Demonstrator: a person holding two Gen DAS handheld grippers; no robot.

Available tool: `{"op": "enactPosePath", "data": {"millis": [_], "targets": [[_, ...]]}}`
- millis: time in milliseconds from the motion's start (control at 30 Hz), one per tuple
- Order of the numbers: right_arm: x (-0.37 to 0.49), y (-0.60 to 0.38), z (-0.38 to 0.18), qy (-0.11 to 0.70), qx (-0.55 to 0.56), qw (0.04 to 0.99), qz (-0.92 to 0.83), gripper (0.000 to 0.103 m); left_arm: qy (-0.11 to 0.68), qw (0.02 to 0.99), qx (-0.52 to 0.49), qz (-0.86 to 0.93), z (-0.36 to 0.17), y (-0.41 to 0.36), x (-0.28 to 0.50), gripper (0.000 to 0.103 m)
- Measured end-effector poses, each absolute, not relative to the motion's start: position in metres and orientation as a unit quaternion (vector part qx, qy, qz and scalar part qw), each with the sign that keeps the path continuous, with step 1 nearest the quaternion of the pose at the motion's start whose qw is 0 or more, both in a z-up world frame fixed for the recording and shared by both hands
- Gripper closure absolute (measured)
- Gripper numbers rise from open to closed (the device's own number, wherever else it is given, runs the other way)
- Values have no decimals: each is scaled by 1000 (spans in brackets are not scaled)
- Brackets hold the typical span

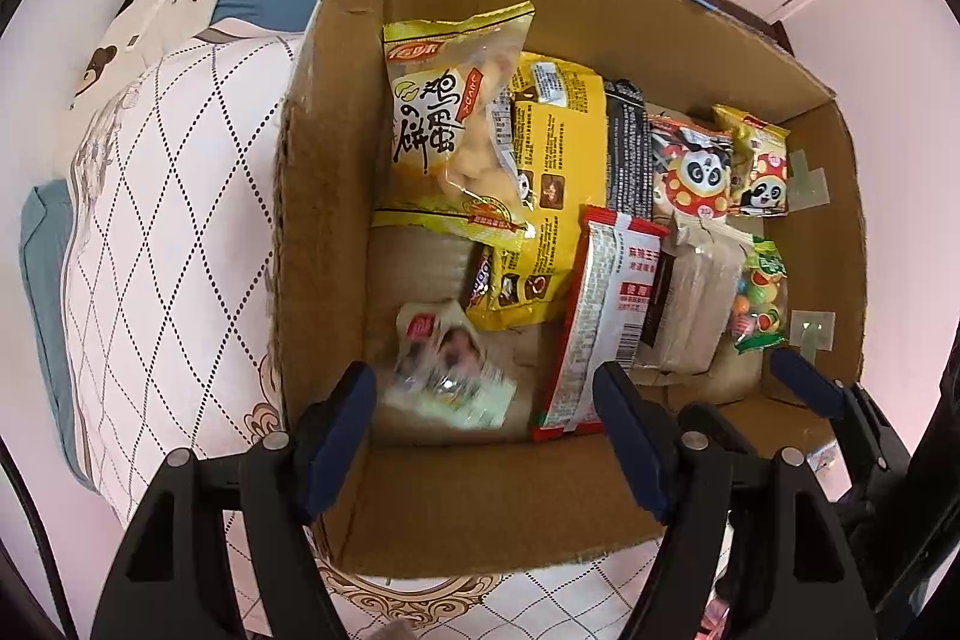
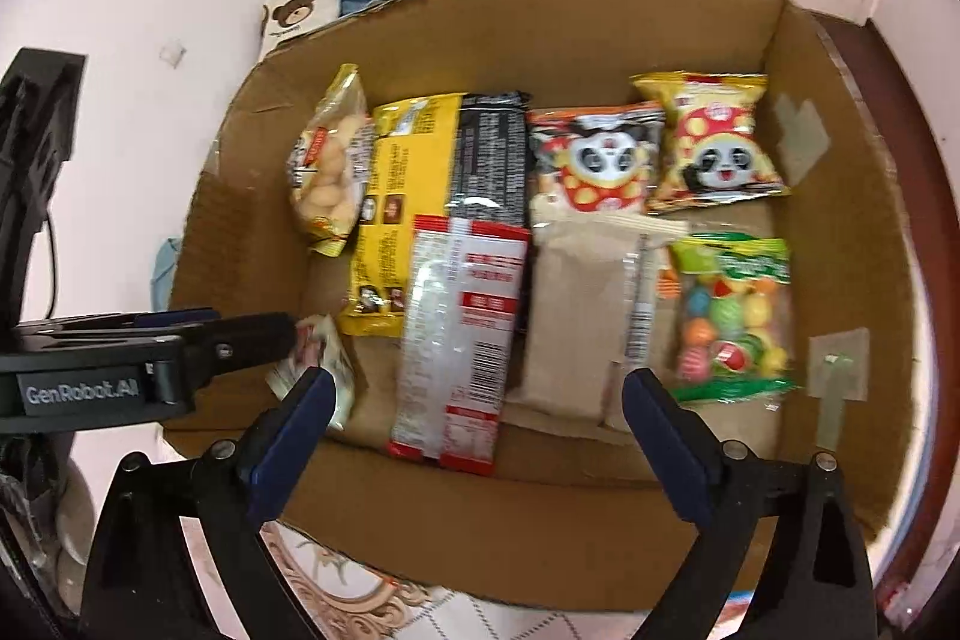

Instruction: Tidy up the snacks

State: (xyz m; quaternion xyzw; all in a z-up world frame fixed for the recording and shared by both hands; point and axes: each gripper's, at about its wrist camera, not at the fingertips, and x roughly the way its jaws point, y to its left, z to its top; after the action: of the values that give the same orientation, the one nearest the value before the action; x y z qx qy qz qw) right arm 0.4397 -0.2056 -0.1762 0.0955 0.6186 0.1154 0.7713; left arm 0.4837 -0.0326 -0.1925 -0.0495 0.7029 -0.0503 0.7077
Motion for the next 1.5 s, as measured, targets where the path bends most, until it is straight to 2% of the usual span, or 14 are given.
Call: {"op": "enactPosePath", "data": {"millis": [100, 200, 300, 567, 1067, 1333, 1500], "targets": [[433, -215, -175, 620, 74, 776, 92, 2, 689, 722, -33, -52, -189, -34, 472, 17], [425, -226, -175, 620, 68, 778, 76, 2, 672, 739, -17, -50, -185, -37, 462, 16], [416, -236, -169, 613, 59, 786, 60, 2, 660, 749, -24, -52, -181, -39, 452, 3], [394, -254, -138, 577, 39, 815, 29, 2, 612, 789, -26, -48, -164, -46, 427, 3], [333, -270, -70, 490, 17, 872, 13, 2, 468, 883, 7, -30, -92, -57, 355, 3], [296, -274, -38, 457, 34, 889, 20, 2, 429, 902, 2, -34, -66, -60, 320, 3], [281, -271, -30, 452, 48, 890, 43, 2, 437, 899, -21, -18, -69, -46, 308, 3]]}}
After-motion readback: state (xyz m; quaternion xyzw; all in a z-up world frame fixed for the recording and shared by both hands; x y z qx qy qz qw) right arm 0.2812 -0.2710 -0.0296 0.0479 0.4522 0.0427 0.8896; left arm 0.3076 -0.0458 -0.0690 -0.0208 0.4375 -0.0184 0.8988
